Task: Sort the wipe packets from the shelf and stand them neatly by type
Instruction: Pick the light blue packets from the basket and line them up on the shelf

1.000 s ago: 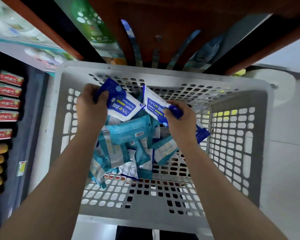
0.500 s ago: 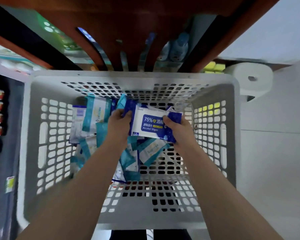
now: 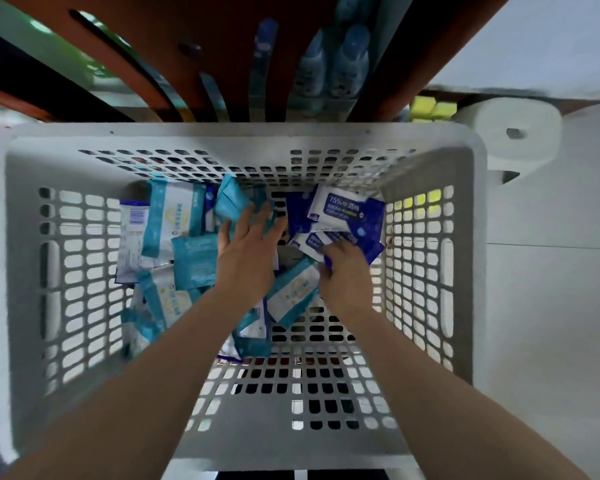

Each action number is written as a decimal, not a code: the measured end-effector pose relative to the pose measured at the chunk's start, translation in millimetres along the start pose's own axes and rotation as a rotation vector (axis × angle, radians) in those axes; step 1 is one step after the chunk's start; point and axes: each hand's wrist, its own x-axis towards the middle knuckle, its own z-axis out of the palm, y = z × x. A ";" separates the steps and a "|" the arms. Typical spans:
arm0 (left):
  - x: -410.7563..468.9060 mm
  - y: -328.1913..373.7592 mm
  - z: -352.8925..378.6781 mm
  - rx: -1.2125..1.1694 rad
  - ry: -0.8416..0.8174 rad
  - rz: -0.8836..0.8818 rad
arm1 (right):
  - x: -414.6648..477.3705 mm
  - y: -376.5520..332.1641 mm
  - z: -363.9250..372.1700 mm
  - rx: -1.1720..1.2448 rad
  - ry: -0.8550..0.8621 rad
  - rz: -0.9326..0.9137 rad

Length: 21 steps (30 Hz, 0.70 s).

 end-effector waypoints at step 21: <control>-32.9 -47.6 -38.9 -1.215 0.296 -0.513 | -28.3 20.1 18.3 -0.205 -0.536 0.197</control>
